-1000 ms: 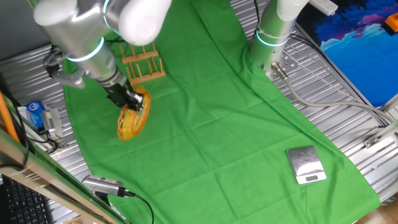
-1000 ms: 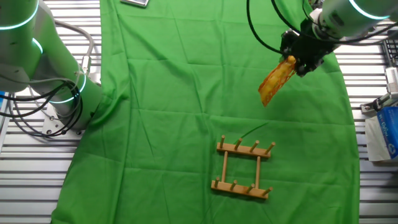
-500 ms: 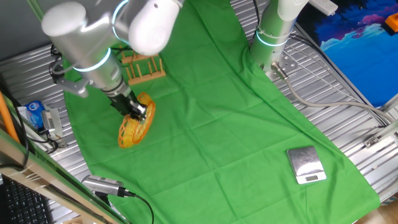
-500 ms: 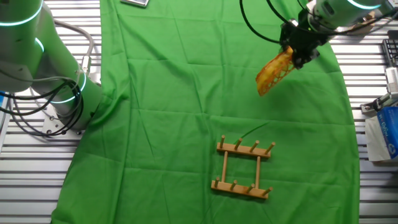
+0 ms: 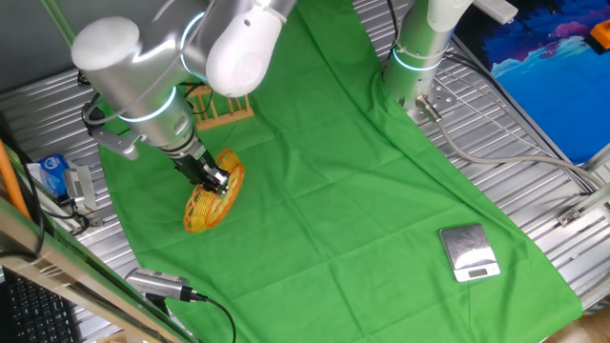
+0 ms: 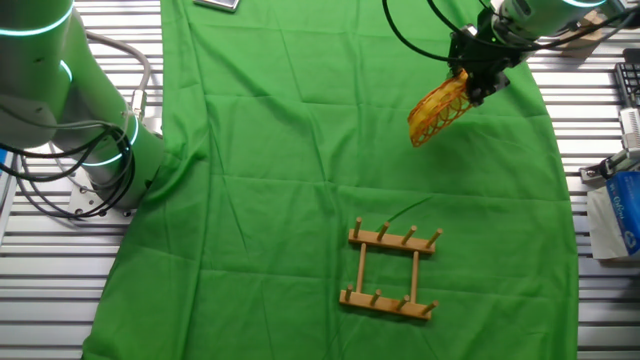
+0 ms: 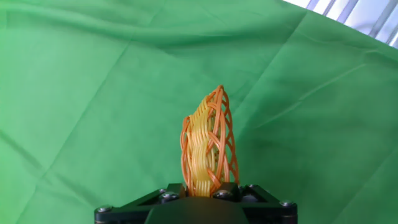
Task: Take the dish off the dish rack
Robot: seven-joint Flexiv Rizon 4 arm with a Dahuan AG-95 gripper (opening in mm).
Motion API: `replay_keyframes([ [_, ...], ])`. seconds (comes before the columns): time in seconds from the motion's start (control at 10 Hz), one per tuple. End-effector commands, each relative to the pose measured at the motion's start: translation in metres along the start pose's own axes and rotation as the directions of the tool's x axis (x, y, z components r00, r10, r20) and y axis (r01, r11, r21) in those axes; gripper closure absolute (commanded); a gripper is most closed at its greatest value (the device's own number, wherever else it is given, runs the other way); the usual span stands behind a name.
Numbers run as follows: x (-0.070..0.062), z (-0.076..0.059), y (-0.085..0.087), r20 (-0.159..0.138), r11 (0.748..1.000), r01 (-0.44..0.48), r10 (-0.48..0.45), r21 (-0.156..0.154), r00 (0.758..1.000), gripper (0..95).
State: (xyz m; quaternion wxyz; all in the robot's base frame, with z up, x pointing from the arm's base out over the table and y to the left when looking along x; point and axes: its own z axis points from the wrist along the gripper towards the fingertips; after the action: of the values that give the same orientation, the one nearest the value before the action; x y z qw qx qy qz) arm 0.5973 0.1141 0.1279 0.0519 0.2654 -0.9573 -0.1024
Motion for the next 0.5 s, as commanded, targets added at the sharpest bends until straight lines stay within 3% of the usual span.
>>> replay_keyframes([
  [0.1, 0.0010, 0.0013, -0.0002, -0.004, 1.000, -0.006, 0.006, 0.002, 1.000, 95.0],
  [0.3, 0.0032, 0.0030, -0.0005, -0.007, 1.000, -0.013, 0.013, 0.003, 1.000, 95.0],
  [0.5, 0.0035, 0.0031, -0.0005, -0.023, 0.999, -0.006, 0.007, 0.032, 1.000, 95.0],
])
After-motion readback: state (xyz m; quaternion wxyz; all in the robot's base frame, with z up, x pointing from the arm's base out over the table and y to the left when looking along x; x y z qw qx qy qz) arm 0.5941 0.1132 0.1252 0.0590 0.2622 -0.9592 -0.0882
